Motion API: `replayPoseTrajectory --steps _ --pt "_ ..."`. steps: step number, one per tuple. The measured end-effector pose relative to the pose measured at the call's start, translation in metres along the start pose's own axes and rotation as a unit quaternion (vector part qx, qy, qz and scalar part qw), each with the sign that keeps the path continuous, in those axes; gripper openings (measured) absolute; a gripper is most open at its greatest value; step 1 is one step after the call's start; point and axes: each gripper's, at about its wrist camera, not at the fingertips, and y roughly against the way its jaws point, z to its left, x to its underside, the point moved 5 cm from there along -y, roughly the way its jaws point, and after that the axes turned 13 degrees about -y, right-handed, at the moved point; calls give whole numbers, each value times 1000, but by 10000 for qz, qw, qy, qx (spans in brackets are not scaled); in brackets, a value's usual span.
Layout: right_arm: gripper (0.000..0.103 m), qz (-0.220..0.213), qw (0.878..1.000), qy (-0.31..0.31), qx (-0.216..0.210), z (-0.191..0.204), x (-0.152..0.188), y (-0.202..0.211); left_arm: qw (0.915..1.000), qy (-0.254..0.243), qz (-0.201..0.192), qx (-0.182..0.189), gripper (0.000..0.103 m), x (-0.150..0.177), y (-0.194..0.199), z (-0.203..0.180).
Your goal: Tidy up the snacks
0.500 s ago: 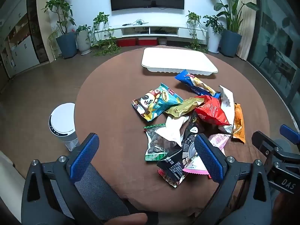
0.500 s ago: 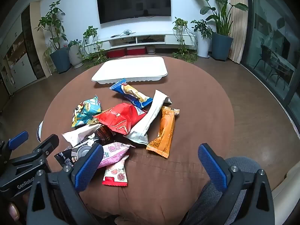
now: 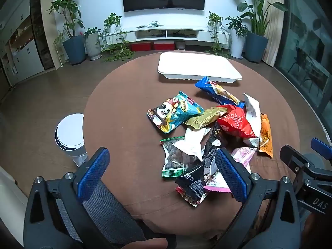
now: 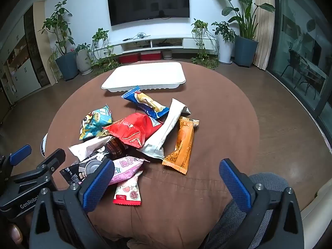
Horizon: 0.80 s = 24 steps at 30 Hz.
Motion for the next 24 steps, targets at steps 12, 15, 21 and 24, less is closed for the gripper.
replayPoseTrajectory --steps 12,15,21,24 --pt "103 24 10000 16 -7 1 2 -1 10000 1 4 2 103 2 1 1" --pt "103 26 10000 17 4 1 2 -1 10000 -5 6 2 103 3 1 1" --pt "103 38 10000 18 -1 0 5 -2 10000 -3 9 3 103 2 0 1" --pt "103 45 10000 24 3 2 5 -6 10000 -3 10 3 103 2 0 1"
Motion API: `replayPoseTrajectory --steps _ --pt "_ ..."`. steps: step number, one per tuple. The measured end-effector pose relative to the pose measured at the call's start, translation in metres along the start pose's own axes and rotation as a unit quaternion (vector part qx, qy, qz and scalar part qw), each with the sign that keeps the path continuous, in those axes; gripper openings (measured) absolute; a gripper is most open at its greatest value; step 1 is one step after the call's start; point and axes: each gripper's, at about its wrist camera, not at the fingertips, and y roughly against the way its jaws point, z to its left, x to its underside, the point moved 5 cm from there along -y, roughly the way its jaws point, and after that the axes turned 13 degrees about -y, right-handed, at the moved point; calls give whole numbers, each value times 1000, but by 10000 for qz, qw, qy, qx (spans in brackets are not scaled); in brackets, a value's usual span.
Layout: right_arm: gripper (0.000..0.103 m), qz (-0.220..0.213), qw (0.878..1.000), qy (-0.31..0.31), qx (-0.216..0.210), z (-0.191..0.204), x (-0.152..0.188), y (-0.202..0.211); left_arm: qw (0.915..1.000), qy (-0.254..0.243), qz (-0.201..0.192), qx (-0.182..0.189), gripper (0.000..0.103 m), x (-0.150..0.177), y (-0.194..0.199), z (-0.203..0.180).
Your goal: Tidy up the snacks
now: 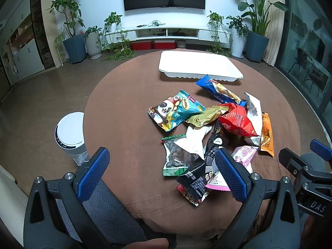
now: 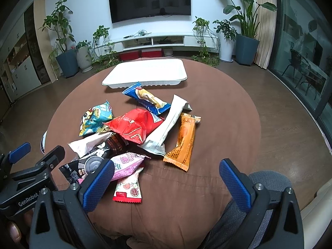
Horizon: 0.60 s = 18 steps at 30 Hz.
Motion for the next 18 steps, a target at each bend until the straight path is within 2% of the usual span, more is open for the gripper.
replayPoseTrajectory --steps 18 --pt "103 24 10000 4 5 -1 3 0 10000 3 9 0 103 0 0 0"
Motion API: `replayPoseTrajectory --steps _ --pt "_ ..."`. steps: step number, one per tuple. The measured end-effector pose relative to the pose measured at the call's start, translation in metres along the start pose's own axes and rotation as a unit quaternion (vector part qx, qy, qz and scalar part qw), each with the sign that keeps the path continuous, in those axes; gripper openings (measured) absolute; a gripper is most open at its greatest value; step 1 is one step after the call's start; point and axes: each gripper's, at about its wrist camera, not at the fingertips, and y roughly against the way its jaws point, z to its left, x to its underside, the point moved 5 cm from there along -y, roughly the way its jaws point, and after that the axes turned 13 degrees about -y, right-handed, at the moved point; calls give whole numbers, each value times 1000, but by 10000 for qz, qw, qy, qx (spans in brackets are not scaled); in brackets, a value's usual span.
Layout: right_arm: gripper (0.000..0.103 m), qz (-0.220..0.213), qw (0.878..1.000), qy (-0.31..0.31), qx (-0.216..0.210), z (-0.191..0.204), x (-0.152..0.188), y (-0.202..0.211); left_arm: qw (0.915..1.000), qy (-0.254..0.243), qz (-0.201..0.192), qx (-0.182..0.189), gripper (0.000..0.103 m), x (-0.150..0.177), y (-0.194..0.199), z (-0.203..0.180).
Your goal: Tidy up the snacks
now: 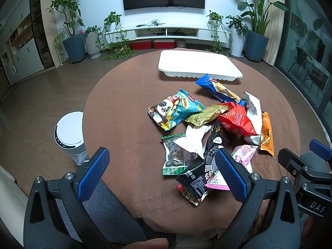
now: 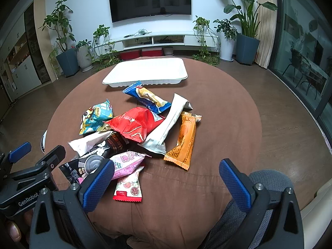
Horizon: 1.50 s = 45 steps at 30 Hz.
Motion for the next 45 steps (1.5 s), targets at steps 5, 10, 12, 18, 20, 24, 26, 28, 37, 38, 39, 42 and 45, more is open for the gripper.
replayPoseTrajectory --steps 5,10,12,18,20,24,26,28,37,38,39,42,45 --pt "103 4 10000 -1 3 0 0 0 10000 -1 1 -4 103 0 0 0" --pt "103 8 10000 1 5 0 0 0 10000 2 4 -3 103 0 0 0" --pt "103 9 10000 0 6 0 0 0 10000 1 7 -1 103 0 0 0" --pt "103 14 10000 2 5 0 0 -1 10000 1 11 -1 103 0 0 0" --pt "103 16 10000 2 6 0 0 -1 10000 4 11 -1 103 0 0 0" --pt "103 19 10000 -1 8 0 0 -1 10000 5 11 -2 103 0 0 0" --pt "103 23 10000 0 5 0 0 -1 10000 5 11 6 103 0 0 0" --pt "103 26 10000 3 6 0 -1 -1 10000 5 13 3 103 0 0 0" --pt "103 30 10000 -3 7 0 0 -1 10000 31 -11 80 103 4 0 -2" --pt "103 31 10000 -6 5 0 0 -1 10000 44 -19 85 103 5 0 -2" --pt "103 32 10000 -8 2 0 -1 -1 9999 69 -34 102 103 5 0 -2" --pt "103 43 10000 -53 -33 -1 6 -8 9991 165 -170 348 103 4 2 5" --pt "103 43 9999 -107 -83 -3 6 -8 9943 67 -290 1027 103 8 2 5"
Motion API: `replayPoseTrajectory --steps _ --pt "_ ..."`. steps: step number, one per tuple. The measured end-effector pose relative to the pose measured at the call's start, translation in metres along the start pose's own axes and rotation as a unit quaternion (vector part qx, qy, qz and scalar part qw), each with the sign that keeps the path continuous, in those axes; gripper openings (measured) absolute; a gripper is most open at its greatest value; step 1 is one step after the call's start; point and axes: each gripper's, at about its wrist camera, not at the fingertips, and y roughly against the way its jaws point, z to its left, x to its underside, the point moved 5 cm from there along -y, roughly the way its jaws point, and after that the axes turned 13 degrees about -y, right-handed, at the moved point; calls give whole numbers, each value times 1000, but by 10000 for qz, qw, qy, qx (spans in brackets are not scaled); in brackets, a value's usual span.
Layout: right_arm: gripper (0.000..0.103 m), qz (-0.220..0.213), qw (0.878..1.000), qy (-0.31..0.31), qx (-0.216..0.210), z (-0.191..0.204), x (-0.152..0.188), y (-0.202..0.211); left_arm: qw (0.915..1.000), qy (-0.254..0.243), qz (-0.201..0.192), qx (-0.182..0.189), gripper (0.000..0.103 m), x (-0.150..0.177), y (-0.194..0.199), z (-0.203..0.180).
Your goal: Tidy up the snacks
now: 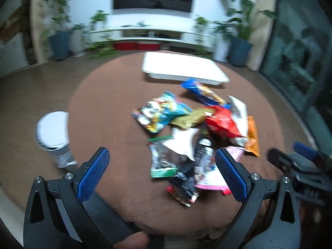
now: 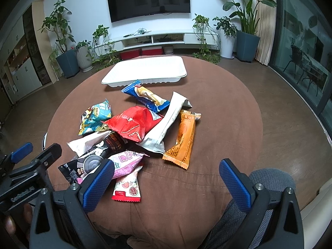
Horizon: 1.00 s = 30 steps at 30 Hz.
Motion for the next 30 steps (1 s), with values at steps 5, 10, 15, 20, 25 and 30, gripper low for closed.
replayPoseTrajectory --steps 5,10,15,20,25,30 --pt "103 -181 9996 -129 -199 -5 2 6 9993 -96 338 135 103 24 -2 2" --pt "103 -366 9981 -315 -378 -14 -2 9 9956 394 729 448 102 44 -16 16" --pt "96 -89 9977 -506 -436 -27 -1 1 9971 -233 595 411 102 24 -9 11" --pt "93 166 9966 -553 -595 -33 -4 -7 9940 -952 510 195 102 -22 -29 32" --pt "93 343 9960 -539 -619 -35 -5 -16 9772 -2042 582 69 102 -67 -61 41" --pt "93 501 9950 -577 -637 -37 -7 -24 9500 -2912 1023 464 102 -80 -101 30"
